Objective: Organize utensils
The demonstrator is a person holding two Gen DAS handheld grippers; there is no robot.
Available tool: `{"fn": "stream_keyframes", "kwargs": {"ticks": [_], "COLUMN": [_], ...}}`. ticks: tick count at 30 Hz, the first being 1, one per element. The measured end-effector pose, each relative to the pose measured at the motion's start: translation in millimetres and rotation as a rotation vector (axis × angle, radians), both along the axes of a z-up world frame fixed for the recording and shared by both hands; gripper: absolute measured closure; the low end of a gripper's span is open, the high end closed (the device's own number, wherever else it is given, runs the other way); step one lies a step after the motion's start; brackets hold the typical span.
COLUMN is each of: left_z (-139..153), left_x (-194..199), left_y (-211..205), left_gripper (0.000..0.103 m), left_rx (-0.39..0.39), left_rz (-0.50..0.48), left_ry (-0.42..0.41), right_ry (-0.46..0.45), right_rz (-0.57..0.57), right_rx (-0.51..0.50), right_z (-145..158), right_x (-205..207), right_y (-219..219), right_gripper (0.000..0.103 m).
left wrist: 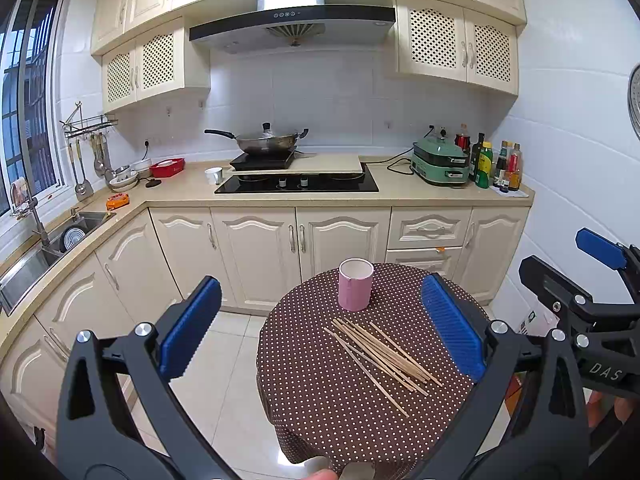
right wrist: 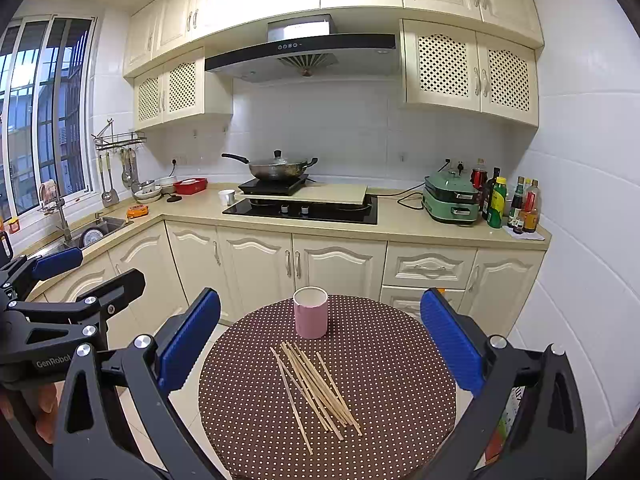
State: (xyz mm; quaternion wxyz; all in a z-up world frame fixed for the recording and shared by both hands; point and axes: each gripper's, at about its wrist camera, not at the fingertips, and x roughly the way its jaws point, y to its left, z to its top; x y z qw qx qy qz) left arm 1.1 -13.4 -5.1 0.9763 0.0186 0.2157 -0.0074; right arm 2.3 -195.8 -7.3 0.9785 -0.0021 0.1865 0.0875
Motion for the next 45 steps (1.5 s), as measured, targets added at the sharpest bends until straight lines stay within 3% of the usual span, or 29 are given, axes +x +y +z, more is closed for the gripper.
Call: {"fn": "stream_keyframes", "kwargs": {"ticks": [45], "left_z": [5], "left_x": [14], "left_y": [13], "left_gripper": [0.005], "left_rx": [-0.013], "left_rz": [-0.009], "left_ry": [0.004], "right_ry": [0.007], "right_rz": [-0.017], "right_rx": [-0.007], "right_z": [-5], "right_x": [8], "right_y": [8], "right_gripper": [0.007]}}
